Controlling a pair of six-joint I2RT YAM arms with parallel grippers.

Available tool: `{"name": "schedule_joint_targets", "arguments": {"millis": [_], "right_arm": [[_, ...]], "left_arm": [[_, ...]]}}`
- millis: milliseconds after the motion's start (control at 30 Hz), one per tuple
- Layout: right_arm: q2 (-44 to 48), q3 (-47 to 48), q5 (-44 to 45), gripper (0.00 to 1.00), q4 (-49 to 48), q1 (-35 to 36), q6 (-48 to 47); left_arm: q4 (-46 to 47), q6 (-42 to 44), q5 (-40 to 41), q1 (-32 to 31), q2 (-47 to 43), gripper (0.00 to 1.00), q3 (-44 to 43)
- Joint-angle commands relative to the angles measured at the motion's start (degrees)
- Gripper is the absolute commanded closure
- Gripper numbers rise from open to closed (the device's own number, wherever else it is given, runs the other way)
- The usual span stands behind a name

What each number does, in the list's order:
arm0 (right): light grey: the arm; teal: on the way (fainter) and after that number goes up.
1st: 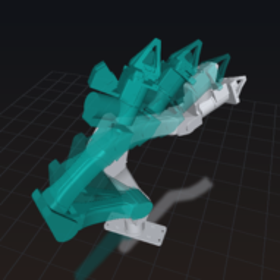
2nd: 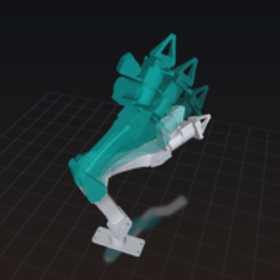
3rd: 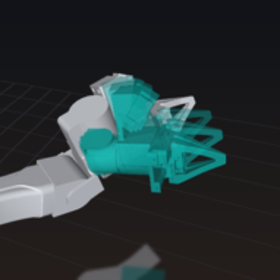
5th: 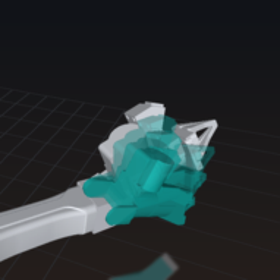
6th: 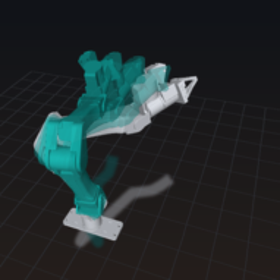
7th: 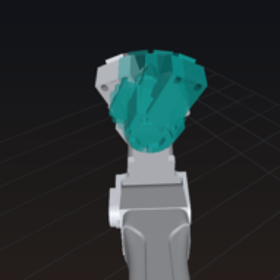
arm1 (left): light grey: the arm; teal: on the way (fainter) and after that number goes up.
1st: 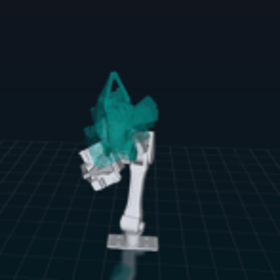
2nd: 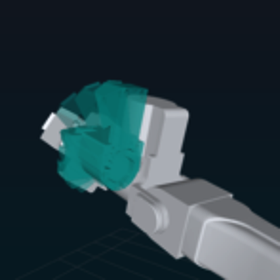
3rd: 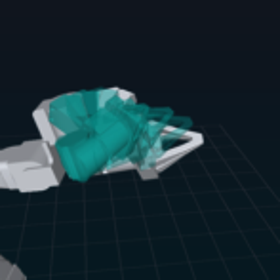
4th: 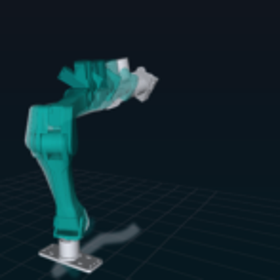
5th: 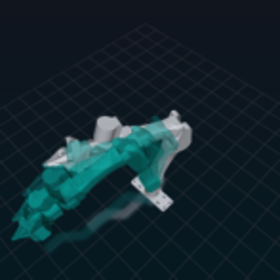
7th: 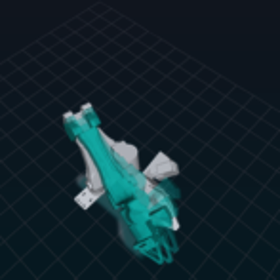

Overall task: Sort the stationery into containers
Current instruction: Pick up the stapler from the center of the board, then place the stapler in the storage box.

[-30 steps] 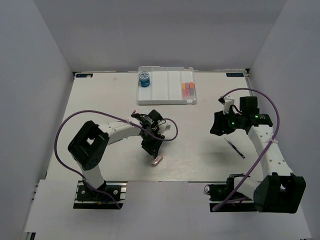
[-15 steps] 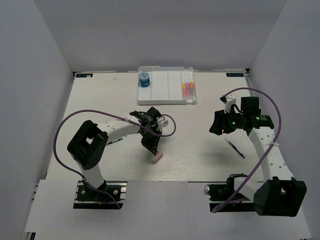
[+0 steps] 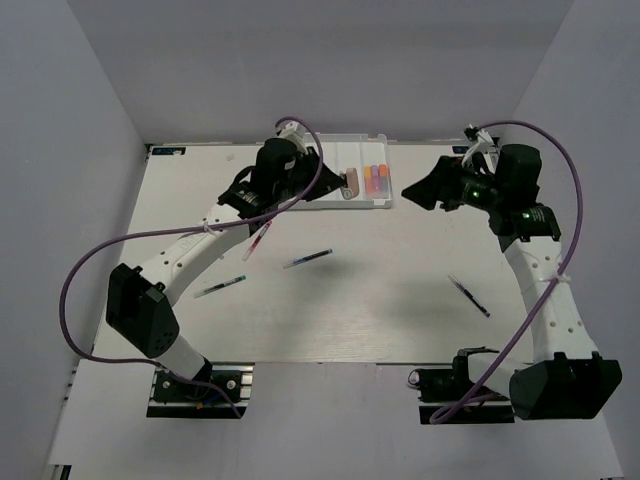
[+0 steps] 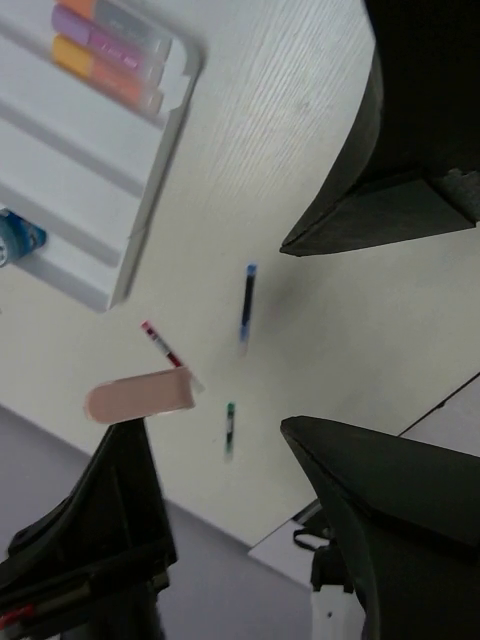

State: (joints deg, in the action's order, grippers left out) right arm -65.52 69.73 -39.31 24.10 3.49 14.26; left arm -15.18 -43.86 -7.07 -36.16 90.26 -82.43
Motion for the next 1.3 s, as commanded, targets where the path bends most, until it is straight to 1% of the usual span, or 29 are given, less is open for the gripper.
{"name": "schedule_joint_targets", "arguments": {"millis": [0,167,233,400,667,833,1033,1100,1167,1267], "right_arm": [[-2.42,3.21,-1.66,0.28,-12.12,3.79,10.86],[-4.97,4.71,3.27,0.26,-15.04,7.76,10.09],[-5.93,5.23,6.07,0.25,-14.69,10.13,8.77],[-9.18,6.90,10.65,0.26,-13.64,14.61,6.04],[-13.94,9.19,13.82,0.30,-13.38,17.69,5.08],[-14.64,9.28,16.02,0.35,-13.46,18.84,4.20],[-14.11,7.44,14.44,0.47,-13.99,19.45,3.76],[-13.85,7.17,14.00,0.52,-14.25,19.72,3.76],[-13.59,6.21,14.43,0.54,-14.25,19.72,4.02],[-12.71,4.54,14.70,0.51,-14.25,19.63,4.02]], "left_arm": [[10.94,-16.22,-3.03,1.62,-1.40,1.00,4.29],[13.16,-21.44,-5.66,2.15,0.44,1.00,2.54],[13.42,-21.62,-6.20,2.15,0.88,1.00,2.10],[14.30,-22.32,-7.43,1.63,0.53,1.00,3.68],[14.74,-22.77,-8.13,1.62,-1.14,1.00,7.63],[14.65,-23.73,-8.49,1.62,-1.66,1.00,8.34],[14.74,-24.79,-8.66,1.62,-2.10,1.00,9.04],[14.74,-25.31,-8.66,1.62,-2.02,1.00,8.96],[14.74,-25.84,-8.49,1.62,-2.10,1.00,9.22],[14.74,-26.28,-8.84,1.62,-2.19,1.00,9.48]]}}
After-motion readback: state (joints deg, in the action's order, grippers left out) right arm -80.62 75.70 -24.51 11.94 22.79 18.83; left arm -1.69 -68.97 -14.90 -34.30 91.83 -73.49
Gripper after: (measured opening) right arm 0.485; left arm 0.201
